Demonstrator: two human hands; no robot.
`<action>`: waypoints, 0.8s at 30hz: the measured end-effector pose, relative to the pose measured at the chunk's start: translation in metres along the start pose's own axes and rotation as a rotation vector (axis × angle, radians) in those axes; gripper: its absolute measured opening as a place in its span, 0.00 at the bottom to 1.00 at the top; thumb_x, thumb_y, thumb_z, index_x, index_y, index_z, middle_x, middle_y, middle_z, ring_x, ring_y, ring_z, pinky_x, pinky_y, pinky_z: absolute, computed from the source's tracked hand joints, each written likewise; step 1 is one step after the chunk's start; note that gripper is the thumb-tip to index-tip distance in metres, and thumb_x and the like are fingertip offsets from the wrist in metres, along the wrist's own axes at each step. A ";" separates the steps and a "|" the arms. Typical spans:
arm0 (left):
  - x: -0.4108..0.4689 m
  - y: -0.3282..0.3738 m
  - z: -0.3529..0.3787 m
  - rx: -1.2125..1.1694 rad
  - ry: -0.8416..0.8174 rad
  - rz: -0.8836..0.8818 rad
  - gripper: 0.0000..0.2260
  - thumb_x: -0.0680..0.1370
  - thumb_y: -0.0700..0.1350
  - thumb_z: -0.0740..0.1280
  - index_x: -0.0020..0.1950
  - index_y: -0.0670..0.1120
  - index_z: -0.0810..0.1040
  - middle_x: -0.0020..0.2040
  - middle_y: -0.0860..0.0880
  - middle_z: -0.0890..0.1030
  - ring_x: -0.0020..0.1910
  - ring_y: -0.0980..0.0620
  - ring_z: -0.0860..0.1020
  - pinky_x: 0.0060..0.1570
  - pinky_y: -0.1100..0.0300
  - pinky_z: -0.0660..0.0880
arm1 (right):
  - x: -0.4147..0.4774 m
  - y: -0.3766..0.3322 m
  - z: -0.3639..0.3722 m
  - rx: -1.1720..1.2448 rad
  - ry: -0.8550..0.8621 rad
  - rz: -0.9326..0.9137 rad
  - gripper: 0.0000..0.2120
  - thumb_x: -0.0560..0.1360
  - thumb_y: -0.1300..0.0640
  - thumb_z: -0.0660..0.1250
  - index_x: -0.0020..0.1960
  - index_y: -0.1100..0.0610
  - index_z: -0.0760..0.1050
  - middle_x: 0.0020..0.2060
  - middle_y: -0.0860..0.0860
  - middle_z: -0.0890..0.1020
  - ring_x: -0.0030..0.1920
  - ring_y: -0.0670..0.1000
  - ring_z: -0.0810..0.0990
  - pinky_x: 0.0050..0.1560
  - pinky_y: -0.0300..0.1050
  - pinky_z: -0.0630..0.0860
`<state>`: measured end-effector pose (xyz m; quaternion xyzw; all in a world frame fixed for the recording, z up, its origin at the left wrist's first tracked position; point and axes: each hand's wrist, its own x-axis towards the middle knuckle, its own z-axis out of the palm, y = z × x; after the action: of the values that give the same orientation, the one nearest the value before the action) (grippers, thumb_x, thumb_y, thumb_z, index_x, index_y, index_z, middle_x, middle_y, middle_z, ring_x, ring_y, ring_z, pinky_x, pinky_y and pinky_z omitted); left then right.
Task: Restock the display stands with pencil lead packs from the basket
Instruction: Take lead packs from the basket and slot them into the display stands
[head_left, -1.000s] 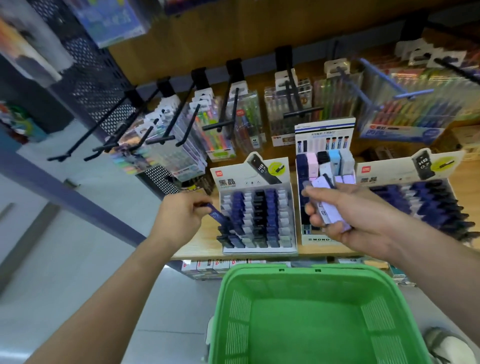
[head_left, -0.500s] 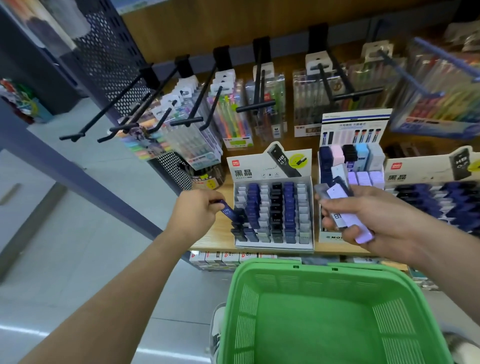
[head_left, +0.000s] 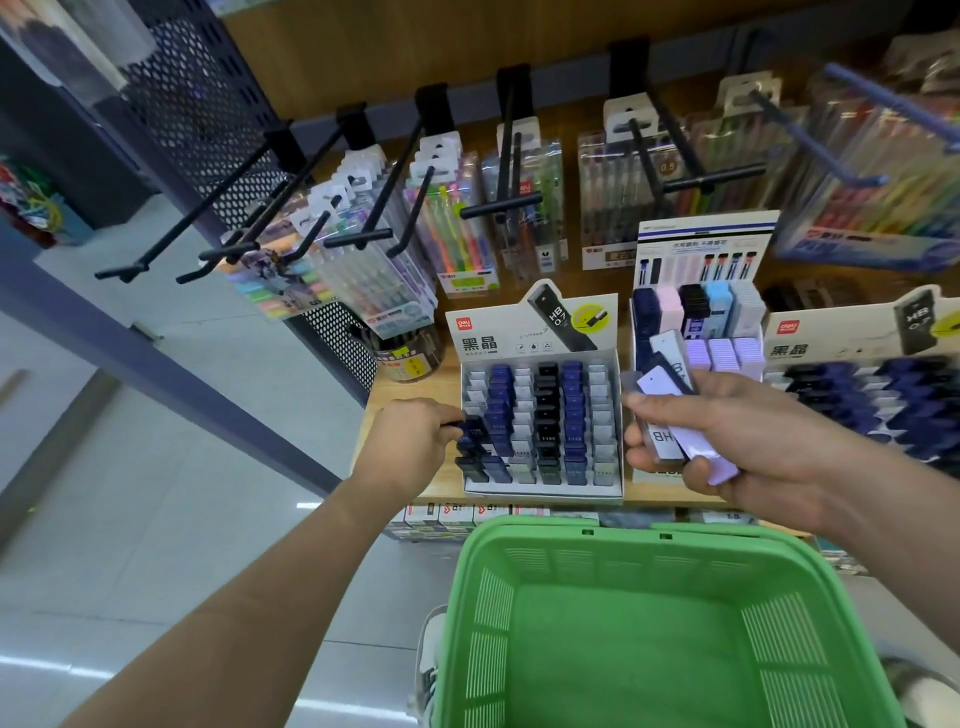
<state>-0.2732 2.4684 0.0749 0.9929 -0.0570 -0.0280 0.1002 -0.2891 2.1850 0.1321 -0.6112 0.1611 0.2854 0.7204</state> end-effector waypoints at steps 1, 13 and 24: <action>0.000 0.001 0.000 0.006 0.001 0.000 0.09 0.80 0.44 0.64 0.55 0.47 0.83 0.50 0.47 0.83 0.50 0.45 0.78 0.50 0.54 0.73 | 0.000 0.000 0.000 -0.007 0.001 -0.004 0.13 0.76 0.60 0.69 0.60 0.60 0.76 0.36 0.55 0.83 0.34 0.52 0.85 0.17 0.33 0.63; 0.003 0.013 0.003 -0.130 -0.017 0.050 0.08 0.77 0.43 0.69 0.54 0.46 0.84 0.51 0.48 0.84 0.52 0.47 0.79 0.52 0.59 0.72 | 0.003 0.002 -0.004 -0.060 -0.034 -0.039 0.12 0.76 0.59 0.70 0.58 0.61 0.78 0.35 0.55 0.83 0.34 0.51 0.84 0.18 0.34 0.63; 0.008 0.017 0.009 0.016 -0.105 0.097 0.10 0.80 0.42 0.63 0.60 0.46 0.80 0.52 0.48 0.84 0.53 0.48 0.78 0.50 0.62 0.71 | 0.006 0.005 -0.006 -0.021 -0.108 -0.016 0.10 0.75 0.67 0.68 0.45 0.53 0.85 0.38 0.50 0.84 0.34 0.51 0.83 0.19 0.35 0.66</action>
<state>-0.2681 2.4490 0.0689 0.9870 -0.1103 -0.0747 0.0904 -0.2871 2.1811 0.1237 -0.6038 0.1139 0.3138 0.7239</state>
